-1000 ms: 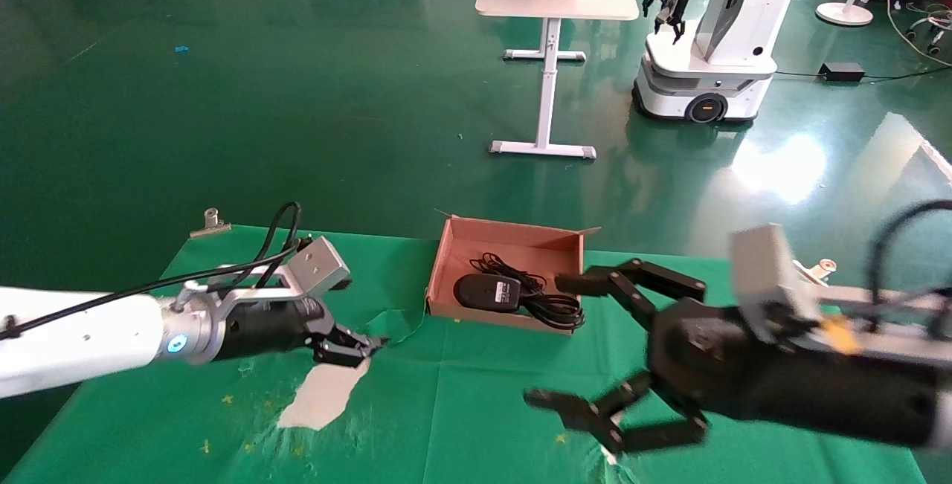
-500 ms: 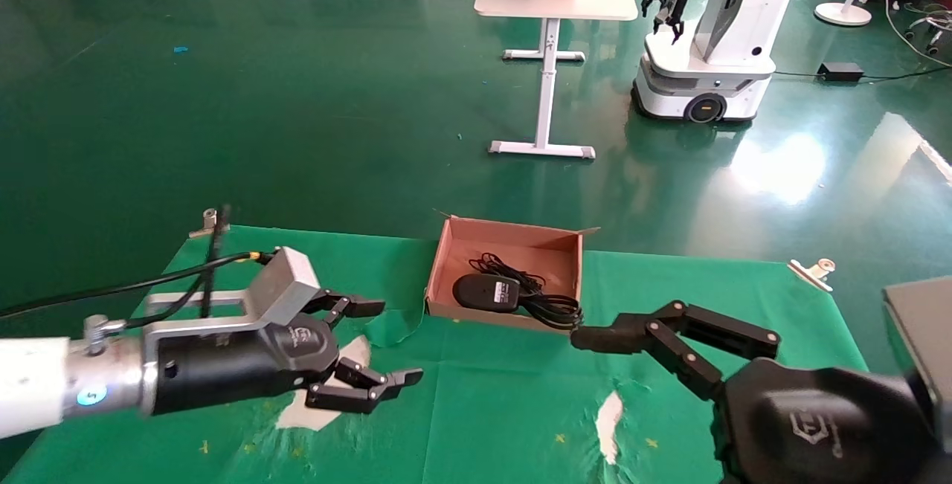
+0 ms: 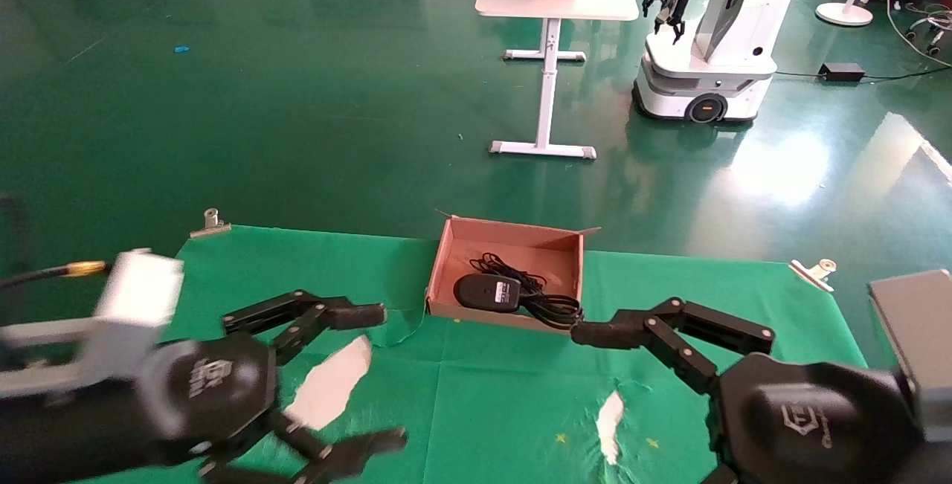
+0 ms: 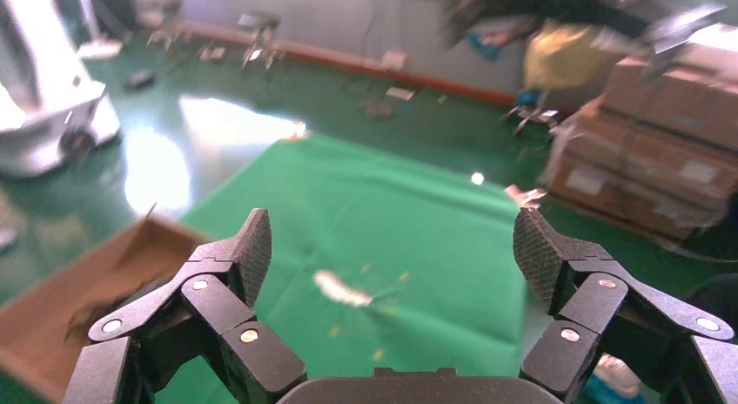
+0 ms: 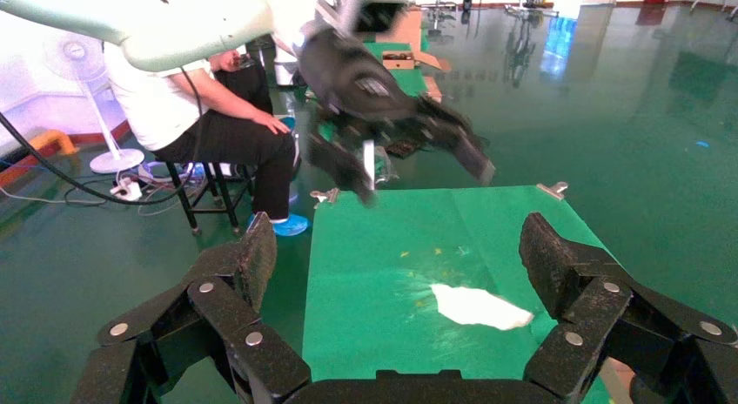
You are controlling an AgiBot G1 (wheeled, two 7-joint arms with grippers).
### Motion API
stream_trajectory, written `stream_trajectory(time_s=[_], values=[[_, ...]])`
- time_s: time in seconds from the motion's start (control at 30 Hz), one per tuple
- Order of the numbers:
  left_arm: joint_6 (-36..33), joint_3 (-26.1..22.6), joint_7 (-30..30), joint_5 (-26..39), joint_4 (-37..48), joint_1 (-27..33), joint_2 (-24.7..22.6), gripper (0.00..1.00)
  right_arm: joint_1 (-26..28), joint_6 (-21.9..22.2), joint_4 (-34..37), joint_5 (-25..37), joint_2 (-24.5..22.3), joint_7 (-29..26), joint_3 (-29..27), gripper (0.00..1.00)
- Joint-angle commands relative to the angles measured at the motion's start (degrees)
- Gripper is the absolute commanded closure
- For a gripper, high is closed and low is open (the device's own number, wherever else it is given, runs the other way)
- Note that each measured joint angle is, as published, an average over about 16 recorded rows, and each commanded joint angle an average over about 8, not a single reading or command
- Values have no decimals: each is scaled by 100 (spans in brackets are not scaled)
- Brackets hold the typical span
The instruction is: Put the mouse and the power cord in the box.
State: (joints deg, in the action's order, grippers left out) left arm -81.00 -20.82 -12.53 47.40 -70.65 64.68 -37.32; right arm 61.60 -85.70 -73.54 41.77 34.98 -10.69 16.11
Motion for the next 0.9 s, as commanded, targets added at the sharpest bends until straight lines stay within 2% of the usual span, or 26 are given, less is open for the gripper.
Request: stream_trajectory(time_s=[0.03, 0.3, 0.9], values=[[-211, 215, 81, -248, -131, -140, 104, 0, 2, 2, 2, 3, 1, 1, 2, 0], [-666, 681, 230, -809, -415, -439, 323, 0, -10, -6, -11, -20, -11, 1, -6, 0], [-513, 525, 187, -615, -319, -343, 252, 0, -4, -3, -1, -6, -4, 2, 0, 0]])
